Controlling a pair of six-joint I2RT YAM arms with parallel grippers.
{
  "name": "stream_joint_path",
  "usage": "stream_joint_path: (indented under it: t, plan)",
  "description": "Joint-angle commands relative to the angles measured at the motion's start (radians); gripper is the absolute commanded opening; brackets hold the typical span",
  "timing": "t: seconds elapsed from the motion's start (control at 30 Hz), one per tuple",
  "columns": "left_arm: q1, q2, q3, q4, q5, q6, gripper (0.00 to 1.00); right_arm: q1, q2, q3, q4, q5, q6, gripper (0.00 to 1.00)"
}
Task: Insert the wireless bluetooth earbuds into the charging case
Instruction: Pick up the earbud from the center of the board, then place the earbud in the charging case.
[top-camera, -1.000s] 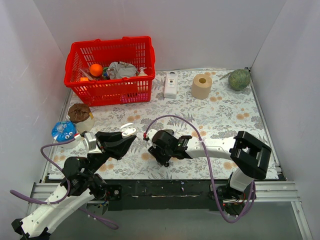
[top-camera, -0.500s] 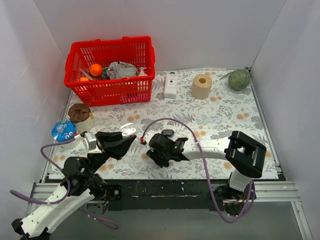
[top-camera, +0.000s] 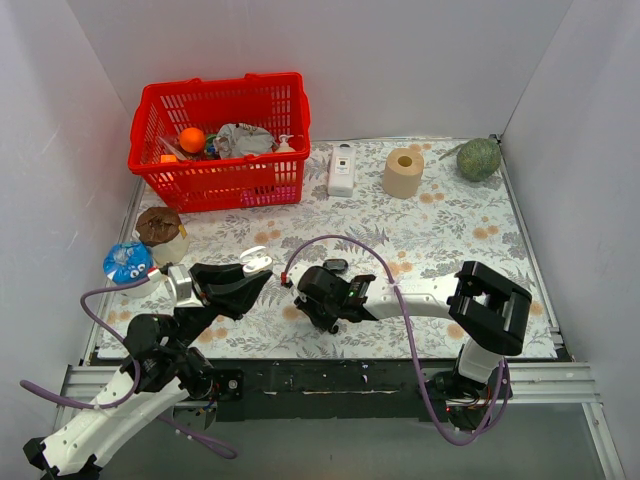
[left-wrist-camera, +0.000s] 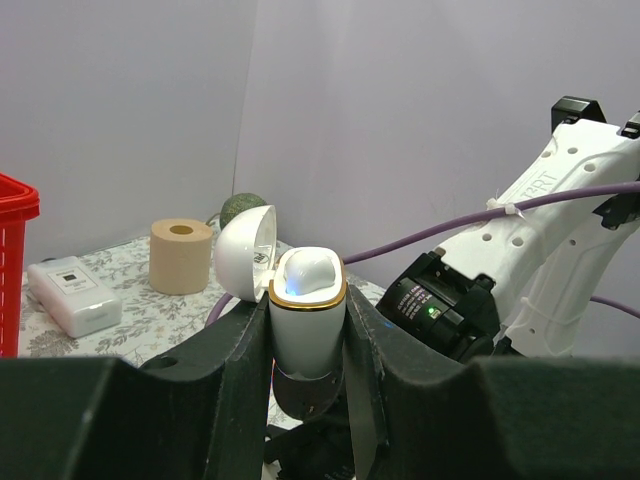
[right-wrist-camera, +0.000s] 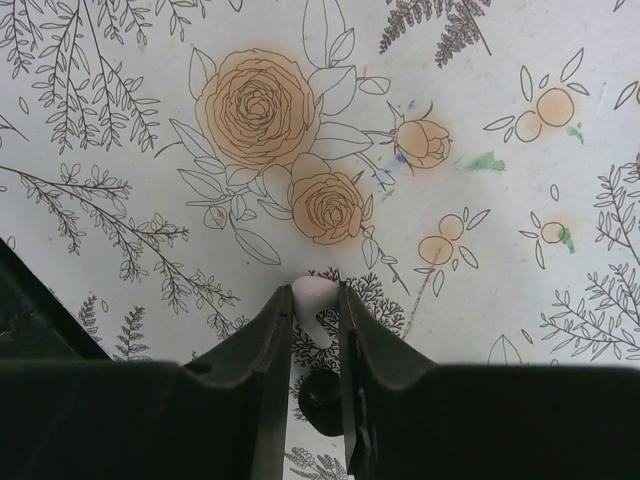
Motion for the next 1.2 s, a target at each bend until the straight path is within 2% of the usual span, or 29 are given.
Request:
stream_joint_path:
  t: [0.0,0.2,0.4,0.5,0.6,0.63,0.77,0.9,1.0,1.17]
  plan:
    - [0.006,-0.013,0.004,-0.009,-0.011,0.003,0.0,0.003,-0.033,-0.015,0.051,0.033,0.008,0.18]
    - [0.006,-0.001,0.013,-0.002,-0.013,0.01,0.0,-0.008,-0.215,-0.032,0.029,0.13,0.026,0.11]
    - [0.006,0.053,0.007,0.076,0.001,0.025,0.0,-0.031,-0.479,0.04,-0.025,0.182,0.028,0.01]
    - [0.006,0.128,0.002,0.204,0.018,0.034,0.0,-0.033,-0.577,0.124,-0.051,0.196,0.031,0.01]
    - [0.006,0.226,0.004,0.31,0.03,0.048,0.0,-0.034,-0.669,0.183,-0.016,0.188,0.045,0.01]
    - [0.006,0.254,0.005,0.389,0.032,0.049,0.0,-0.034,-0.714,0.19,-0.001,0.178,0.048,0.01]
    - [0.006,0.457,0.046,0.546,0.073,0.049,0.0,-0.034,-0.786,0.226,0.087,0.132,0.066,0.01]
    - [0.006,0.606,0.114,0.668,0.127,0.02,0.0,-0.034,-0.783,0.29,0.084,0.064,0.076,0.01]
    - [0.006,0.689,0.137,0.795,0.159,-0.016,0.0,-0.034,-0.788,0.275,0.114,0.063,0.06,0.01]
    - [0.006,0.768,0.162,0.896,0.22,-0.073,0.0,-0.034,-0.814,0.194,0.211,0.064,0.043,0.01]
